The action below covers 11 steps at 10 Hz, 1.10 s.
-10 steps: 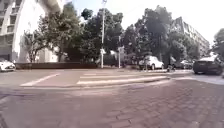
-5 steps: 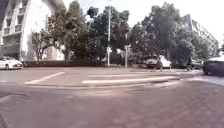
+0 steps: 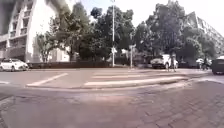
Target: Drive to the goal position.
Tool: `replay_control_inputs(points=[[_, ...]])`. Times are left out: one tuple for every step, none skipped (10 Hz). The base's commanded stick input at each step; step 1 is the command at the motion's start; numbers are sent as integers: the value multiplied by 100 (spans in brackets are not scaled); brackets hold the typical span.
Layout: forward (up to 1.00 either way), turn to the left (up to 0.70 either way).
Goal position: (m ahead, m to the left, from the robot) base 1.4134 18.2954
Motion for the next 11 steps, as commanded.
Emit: replay_control_inputs(points=[[45, 27], [45, 27], [45, 27], [45, 27], [45, 27], [45, 27], [45, 27], [45, 27], [45, 27], [45, 17], [45, 3]])
